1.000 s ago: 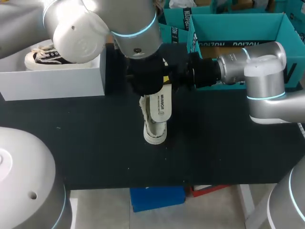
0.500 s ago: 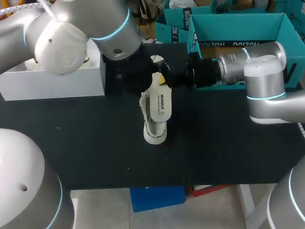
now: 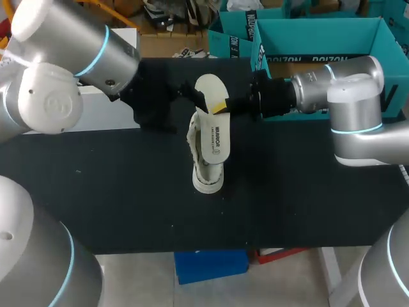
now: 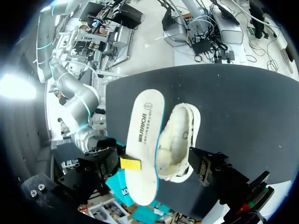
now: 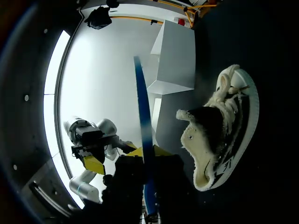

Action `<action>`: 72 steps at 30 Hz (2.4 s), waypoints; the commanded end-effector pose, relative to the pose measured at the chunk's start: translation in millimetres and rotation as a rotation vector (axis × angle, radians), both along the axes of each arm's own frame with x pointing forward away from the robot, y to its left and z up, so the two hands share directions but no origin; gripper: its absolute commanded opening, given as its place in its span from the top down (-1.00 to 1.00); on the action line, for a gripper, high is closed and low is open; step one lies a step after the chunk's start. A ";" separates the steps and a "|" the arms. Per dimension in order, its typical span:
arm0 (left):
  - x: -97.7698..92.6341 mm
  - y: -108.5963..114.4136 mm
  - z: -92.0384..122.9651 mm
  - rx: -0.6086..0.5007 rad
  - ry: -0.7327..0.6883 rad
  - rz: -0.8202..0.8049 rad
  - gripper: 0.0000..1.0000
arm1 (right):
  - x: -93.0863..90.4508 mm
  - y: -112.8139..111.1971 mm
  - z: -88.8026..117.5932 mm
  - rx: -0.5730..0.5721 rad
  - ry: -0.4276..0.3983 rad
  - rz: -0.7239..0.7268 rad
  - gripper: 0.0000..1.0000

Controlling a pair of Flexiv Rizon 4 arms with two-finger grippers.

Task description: Take the shoe out of the shoebox, open the shoe tongue, remove and reinsert the insole, then place the shoe into the shoebox

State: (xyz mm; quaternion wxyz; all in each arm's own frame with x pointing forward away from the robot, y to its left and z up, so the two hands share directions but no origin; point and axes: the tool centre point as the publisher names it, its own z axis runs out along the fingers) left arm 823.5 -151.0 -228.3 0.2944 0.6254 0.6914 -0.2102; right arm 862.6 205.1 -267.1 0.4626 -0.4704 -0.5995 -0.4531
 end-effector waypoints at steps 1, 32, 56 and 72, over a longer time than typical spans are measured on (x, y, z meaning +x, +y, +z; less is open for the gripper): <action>3.4 3.3 -10.8 -0.587 -0.083 -0.072 -1.00 | 0.4 1.0 -0.5 -0.002 0.001 0.000 1.00; 26.2 -13.2 -24.0 -0.718 -0.153 -0.003 -1.00 | 0.4 1.0 -0.5 -0.002 0.001 0.000 1.00; 40.0 -14.6 -26.4 -0.912 -0.154 0.068 -1.00 | 0.4 1.0 -0.5 -0.002 0.001 0.000 1.00; 52.6 -28.3 -18.5 -0.904 -0.195 0.103 -0.67 | 0.4 1.0 -0.5 -0.002 0.001 0.000 1.00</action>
